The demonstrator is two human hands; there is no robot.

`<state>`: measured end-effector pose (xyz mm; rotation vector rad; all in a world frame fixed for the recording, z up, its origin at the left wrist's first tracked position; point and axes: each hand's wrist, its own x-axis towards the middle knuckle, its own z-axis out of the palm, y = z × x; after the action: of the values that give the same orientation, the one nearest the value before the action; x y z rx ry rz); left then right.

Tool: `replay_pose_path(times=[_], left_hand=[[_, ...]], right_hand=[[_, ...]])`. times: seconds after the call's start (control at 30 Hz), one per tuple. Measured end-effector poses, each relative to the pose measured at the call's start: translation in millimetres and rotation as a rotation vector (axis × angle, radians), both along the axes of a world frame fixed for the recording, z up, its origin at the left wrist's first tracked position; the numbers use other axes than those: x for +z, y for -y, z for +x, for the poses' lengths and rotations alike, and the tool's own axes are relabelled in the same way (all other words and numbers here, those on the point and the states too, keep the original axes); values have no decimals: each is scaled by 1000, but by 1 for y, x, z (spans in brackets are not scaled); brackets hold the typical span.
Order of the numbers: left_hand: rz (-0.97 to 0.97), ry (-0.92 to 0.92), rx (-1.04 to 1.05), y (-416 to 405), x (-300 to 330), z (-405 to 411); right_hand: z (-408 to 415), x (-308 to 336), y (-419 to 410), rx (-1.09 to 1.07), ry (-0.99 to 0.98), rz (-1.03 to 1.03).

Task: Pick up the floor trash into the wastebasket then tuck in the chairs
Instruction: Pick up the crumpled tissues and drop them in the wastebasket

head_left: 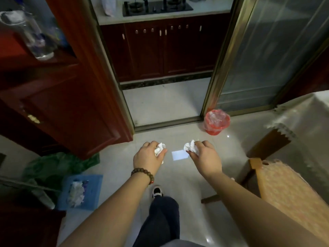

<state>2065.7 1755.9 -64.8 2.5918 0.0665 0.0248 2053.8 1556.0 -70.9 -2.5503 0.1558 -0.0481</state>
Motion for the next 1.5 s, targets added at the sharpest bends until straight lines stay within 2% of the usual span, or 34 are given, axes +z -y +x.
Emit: replay_pose_path(times=[0.23, 0.4, 0.63, 0.83, 1.1, 1.33, 1.5], left_hand=[[11, -21, -154, 15, 11, 196], [-5, -79, -362, 75, 5, 292], [94, -159, -587, 185, -35, 393], [200, -251, -663, 300, -105, 483], [136, -416, -720, 424, -243, 582], [169, -551, -833, 462, -354, 634], [91, -506, -758, 446, -379, 655]], right_hand=[[157, 1, 15, -198, -20, 36], [207, -5, 63, -411, -63, 62], [265, -50, 157, -607, -148, 57], [335, -122, 245, -702, -237, 124], [421, -235, 335, -849, -288, 217], [462, -339, 373, -883, -315, 211], [498, -384, 378, -863, -283, 208]])
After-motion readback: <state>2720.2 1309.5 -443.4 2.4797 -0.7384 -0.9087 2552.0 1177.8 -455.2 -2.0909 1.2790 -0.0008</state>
